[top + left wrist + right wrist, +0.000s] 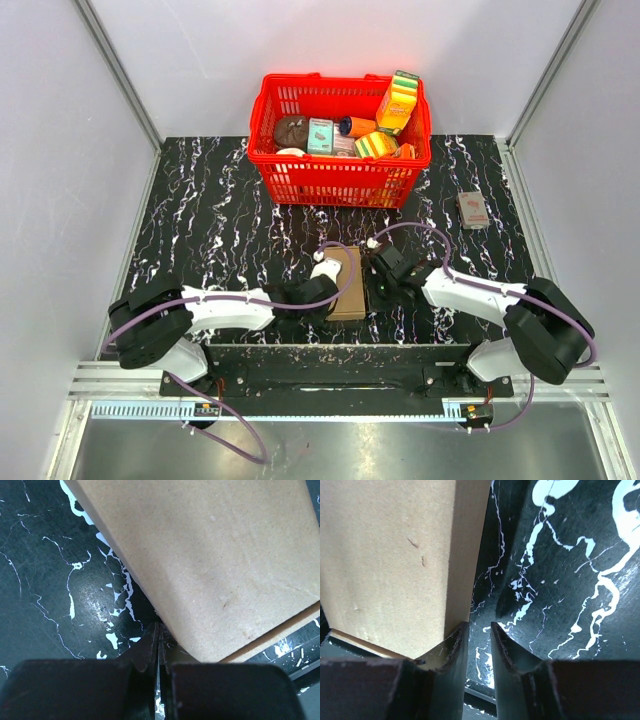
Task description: Fold the paper box
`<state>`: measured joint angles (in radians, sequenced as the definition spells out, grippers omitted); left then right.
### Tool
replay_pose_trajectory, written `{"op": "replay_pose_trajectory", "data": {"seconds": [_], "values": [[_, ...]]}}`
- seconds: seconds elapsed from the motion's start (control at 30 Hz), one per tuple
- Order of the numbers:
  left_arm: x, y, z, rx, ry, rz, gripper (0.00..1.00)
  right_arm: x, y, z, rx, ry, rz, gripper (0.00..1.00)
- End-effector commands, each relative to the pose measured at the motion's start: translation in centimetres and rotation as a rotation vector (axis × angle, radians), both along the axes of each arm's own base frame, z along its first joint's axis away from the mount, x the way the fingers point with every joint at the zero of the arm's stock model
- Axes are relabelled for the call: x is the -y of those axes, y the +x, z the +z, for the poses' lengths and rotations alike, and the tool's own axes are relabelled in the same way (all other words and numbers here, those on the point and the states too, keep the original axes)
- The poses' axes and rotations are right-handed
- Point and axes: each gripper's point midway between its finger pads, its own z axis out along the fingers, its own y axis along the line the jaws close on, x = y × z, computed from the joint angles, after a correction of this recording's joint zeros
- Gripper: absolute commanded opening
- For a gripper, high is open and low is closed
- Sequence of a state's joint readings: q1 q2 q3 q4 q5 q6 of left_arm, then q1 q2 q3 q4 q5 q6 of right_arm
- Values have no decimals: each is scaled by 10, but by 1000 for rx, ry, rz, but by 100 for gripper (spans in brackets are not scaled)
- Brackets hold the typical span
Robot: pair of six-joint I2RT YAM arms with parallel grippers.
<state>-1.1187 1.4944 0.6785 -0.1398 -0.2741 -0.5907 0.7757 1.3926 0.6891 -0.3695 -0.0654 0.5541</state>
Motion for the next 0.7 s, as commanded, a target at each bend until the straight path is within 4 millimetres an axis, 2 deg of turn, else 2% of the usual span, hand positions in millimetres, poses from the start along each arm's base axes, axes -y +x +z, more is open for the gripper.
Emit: {"op": "replay_pose_trajectory", "data": {"seconds": [0.0,0.27,0.57,0.67], "values": [[49,-5,27,-21,-205,-28,0,-35,-7,8,-28,150,23,31],[64,-10,35,-39,-320,-40,0,-40,-6,9,-27,183,11,30],[71,-12,41,-50,-381,-48,0,-54,-8,18,-45,270,17,30],[68,-13,36,-52,-368,-37,0,-51,-8,17,-45,256,15,30]]}}
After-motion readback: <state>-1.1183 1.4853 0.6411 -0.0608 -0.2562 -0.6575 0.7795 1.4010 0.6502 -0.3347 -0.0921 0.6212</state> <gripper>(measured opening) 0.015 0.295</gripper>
